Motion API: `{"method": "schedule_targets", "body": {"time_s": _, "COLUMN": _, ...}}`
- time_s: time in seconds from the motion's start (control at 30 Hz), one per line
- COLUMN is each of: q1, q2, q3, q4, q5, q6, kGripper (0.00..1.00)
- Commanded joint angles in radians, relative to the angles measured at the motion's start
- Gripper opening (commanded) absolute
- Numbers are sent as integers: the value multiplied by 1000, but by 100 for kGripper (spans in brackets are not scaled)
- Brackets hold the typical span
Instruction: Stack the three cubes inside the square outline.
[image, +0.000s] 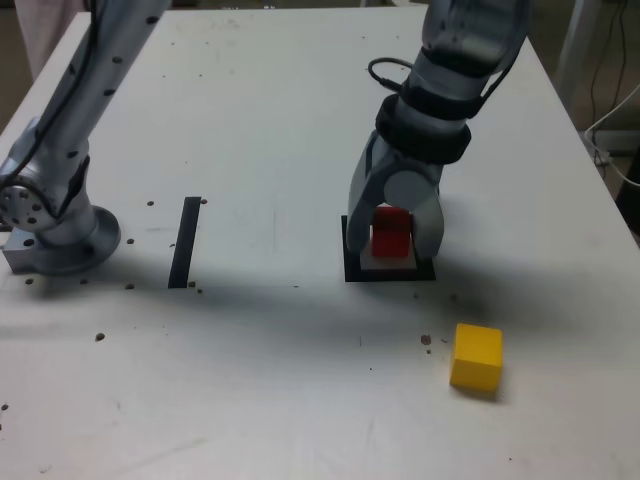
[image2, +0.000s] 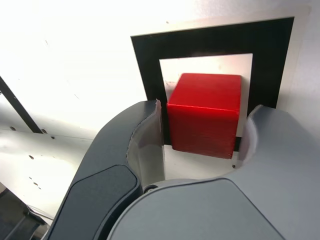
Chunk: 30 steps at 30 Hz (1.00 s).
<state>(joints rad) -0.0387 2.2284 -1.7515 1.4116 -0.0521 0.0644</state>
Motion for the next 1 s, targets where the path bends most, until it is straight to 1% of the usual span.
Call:
{"method": "schedule_targets", "body": {"time_s": 0.0, "q1": 3, "q2": -40, "q3": 12, "q4": 6, "q5": 16, "q6": -3, "kGripper": 99}}
{"method": "schedule_targets", "body": {"time_s": 0.33, "q1": 22, "q2": -184, "q3": 92, "q4": 22, "q5": 87, "q6": -10, "kGripper": 99}}
{"method": "schedule_targets", "body": {"time_s": 0.43, "q1": 12, "q2": -215, "q3": 92, "q4": 31, "q5": 97, "q6": -16, "kGripper": 99}}
{"method": "schedule_targets", "body": {"time_s": 0.53, "q1": -22, "q2": -225, "q3": 66, "q4": 55, "q5": 95, "q6": -35, "kGripper": 99}}
{"method": "schedule_targets", "body": {"time_s": 0.7, "q1": -110, "q2": -210, "q3": 4, "q4": 92, "q5": 84, "q6": -92, "kGripper": 100}}
{"method": "schedule_targets", "body": {"time_s": 0.97, "q1": -257, "q2": -128, "q3": -127, "q4": 140, "q5": 60, "q6": -204, "kGripper": 100}}
